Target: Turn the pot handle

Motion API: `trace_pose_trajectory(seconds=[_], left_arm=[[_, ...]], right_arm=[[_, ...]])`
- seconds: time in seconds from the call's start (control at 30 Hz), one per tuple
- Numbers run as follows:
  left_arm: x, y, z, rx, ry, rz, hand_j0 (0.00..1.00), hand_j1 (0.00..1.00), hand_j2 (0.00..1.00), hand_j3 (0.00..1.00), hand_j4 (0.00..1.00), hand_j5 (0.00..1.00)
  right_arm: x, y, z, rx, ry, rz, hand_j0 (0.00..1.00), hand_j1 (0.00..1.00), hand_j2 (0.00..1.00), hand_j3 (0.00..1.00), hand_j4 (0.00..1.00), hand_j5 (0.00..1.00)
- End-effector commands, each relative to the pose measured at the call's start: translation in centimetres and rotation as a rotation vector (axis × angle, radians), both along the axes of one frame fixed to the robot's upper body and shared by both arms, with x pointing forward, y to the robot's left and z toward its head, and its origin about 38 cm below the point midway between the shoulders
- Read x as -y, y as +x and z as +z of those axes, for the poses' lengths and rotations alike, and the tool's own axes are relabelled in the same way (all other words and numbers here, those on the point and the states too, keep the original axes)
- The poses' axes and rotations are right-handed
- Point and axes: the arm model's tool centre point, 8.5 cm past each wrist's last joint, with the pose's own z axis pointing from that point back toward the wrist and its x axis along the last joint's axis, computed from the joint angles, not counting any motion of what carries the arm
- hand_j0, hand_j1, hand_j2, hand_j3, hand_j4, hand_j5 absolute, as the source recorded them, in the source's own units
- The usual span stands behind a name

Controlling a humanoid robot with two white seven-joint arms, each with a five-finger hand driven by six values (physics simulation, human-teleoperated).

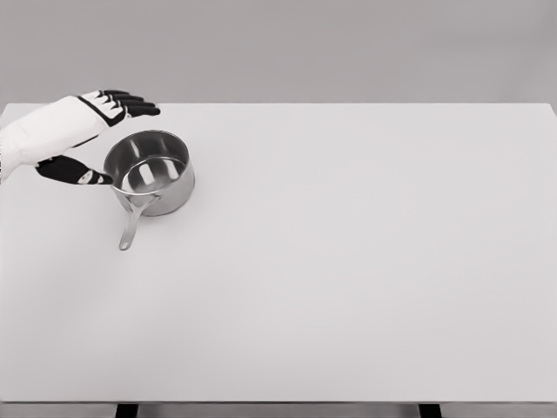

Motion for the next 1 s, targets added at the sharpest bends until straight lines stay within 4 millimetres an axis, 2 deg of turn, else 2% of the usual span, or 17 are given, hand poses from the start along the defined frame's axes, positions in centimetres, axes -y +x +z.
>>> trace_pose_trajectory(seconds=[0.0, 0.1, 0.17, 0.3, 0.4, 0.47, 0.57, 0.67, 0.97], left_arm=[[0.2, 0.0, -0.2, -0.002, 0.004, -0.004, 1.00, 1.00, 1.00, 1.00, 1.00, 1.00], [0.4, 0.0, -0.4, -0.008, 0.004, -0.006, 1.00, 1.00, 1.00, 1.00, 1.00, 1.00], [2.2, 0.0, -1.4, -0.044, -0.002, -0.047, 1.00, 1.00, 1.00, 1.00, 1.00, 1.00], [3.3, -0.2, -0.3, -0.046, 0.044, -0.096, 1.00, 1.00, 1.00, 1.00, 1.00, 1.00], [5.1, -0.7, -0.7, -0.074, 0.078, -0.161, 1.00, 1.00, 1.00, 1.00, 1.00, 1.00], [5.3, -0.3, 0.8, -0.045, 0.122, -0.187, 1.00, 1.00, 1.00, 1.00, 1.00, 1.00], [7.8, -1.5, 0.5, -0.018, 0.249, -0.409, 1.00, 1.00, 1.00, 1.00, 1.00, 1.00], [7.7, -1.4, 0.9, -0.012, 0.265, -0.409, 1.00, 1.00, 1.00, 1.00, 1.00, 1.00], [7.3, -1.6, 0.1, -0.037, 0.275, -0.407, 1.00, 1.00, 1.00, 1.00, 1.00, 1.00]], right_arm=[[0.0, -0.1, 0.0, -0.006, 0.001, -0.002, 1.00, 1.00, 1.00, 1.00, 1.00, 1.00], [0.0, -0.3, 0.0, -0.003, 0.000, 0.002, 1.00, 1.00, 1.00, 1.00, 1.00, 1.00], [0.0, -0.5, 0.0, -0.006, -0.003, 0.001, 1.00, 1.00, 1.00, 1.00, 1.00, 1.00], [0.0, -0.5, 0.0, -0.006, -0.003, 0.001, 1.00, 1.00, 1.00, 1.00, 1.00, 1.00], [0.0, -0.5, 0.0, -0.006, -0.003, 0.001, 1.00, 1.00, 1.00, 1.00, 1.00, 1.00], [0.0, -0.5, 0.0, -0.006, -0.003, 0.001, 1.00, 1.00, 1.00, 1.00, 1.00, 1.00], [0.0, -0.5, 0.0, -0.006, -0.003, 0.001, 1.00, 1.00, 1.00, 1.00, 1.00, 1.00], [0.0, -0.5, 0.0, -0.006, -0.003, 0.001, 1.00, 1.00, 1.00, 1.00, 1.00, 1.00], [0.0, -0.5, 0.0, -0.006, -0.003, 0.001, 1.00, 1.00, 1.00, 1.00, 1.00, 1.00]])
